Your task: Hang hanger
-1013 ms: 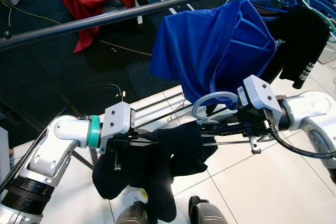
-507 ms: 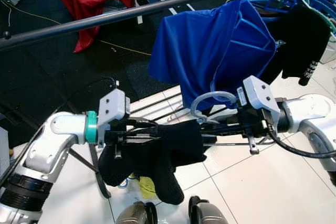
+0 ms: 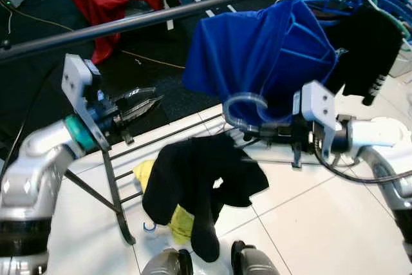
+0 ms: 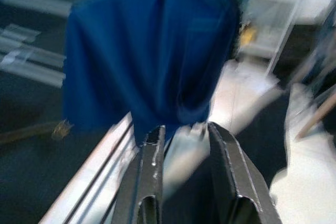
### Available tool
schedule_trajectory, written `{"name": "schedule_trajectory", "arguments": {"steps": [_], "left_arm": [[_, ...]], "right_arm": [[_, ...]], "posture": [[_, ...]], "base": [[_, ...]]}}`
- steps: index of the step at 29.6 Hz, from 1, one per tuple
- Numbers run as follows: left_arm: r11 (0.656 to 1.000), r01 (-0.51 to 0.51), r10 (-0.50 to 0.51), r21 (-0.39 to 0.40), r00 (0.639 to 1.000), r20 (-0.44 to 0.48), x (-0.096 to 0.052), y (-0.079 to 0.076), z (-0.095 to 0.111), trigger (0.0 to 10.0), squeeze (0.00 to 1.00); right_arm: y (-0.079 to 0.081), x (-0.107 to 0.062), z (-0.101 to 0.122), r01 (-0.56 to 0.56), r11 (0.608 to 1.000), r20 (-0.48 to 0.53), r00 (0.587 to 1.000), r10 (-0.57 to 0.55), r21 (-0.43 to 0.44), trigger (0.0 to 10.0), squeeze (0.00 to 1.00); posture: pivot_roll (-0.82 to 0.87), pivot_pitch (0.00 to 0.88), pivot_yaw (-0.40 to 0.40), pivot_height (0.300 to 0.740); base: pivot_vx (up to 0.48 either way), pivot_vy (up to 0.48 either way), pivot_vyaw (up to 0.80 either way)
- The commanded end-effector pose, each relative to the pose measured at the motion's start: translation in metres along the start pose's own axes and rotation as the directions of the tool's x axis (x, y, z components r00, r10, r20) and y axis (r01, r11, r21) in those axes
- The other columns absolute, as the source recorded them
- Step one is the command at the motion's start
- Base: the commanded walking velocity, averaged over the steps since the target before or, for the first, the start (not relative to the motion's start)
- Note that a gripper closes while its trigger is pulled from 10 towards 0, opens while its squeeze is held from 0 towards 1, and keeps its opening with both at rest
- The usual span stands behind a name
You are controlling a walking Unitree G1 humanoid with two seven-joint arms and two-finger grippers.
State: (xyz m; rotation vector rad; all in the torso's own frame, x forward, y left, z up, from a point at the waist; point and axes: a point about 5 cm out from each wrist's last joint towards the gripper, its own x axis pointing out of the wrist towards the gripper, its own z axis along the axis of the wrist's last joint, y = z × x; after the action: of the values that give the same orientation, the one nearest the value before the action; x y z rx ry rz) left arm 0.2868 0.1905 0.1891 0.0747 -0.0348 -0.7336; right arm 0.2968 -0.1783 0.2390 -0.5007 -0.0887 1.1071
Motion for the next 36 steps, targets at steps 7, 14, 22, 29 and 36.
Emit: {"name": "schedule_trajectory", "arguments": {"steps": [7, 14, 22, 29, 36], "left_arm": [[0.955, -0.296, 0.292, 0.011, 0.938, -0.184, 0.012, -0.010, -0.032, 10.0, 0.00], [0.946, -0.320, 0.325, 0.060, 0.934, -0.147, 0.033, -0.028, -0.028, 10.0, 0.00], [0.893, -0.424, 0.437, 0.152, 0.896, -0.072, 0.051, -0.029, -0.019, 10.0, 0.73], [0.896, -0.412, 0.423, 0.166, 0.906, -0.031, 0.059, -0.036, -0.015, 10.0, 1.00], [0.899, -0.408, 0.417, 0.158, 0.909, -0.025, 0.065, -0.042, -0.016, 10.0, 1.00]], "right_arm": [[-0.012, 0.012, 0.008, 0.207, 0.978, 0.126, 0.971, -0.201, -0.036, 0.0, 0.00], [-0.011, 0.025, 0.010, 0.305, 0.952, 0.190, 0.937, -0.293, -0.033, 0.0, 0.00], [-0.021, 0.030, 0.019, 0.407, 0.911, 0.240, 0.893, -0.382, -0.068, 0.0, 0.00], [-0.020, 0.033, 0.027, 0.392, 0.911, 0.249, 0.902, -0.353, -0.129, 0.0, 0.00], [-0.018, 0.035, 0.033, 0.361, 0.920, 0.261, 0.913, -0.314, -0.155, 0.0, 0.00]], "posture": [[-0.10, 0.095, 0.090, 0.740], [-0.11, 0.087, 0.105, 0.740], [-0.11, 0.076, 0.106, 0.740], [-0.12, 0.075, 0.102, 0.740], [-0.13, 0.073, 0.100, 0.740]], "base": [[0.000, 0.000, 0.00], [0.000, 0.000, 0.00], [0.000, 0.000, 0.00], [0.000, 0.000, 0.00], [0.000, 0.000, 0.00]]}}
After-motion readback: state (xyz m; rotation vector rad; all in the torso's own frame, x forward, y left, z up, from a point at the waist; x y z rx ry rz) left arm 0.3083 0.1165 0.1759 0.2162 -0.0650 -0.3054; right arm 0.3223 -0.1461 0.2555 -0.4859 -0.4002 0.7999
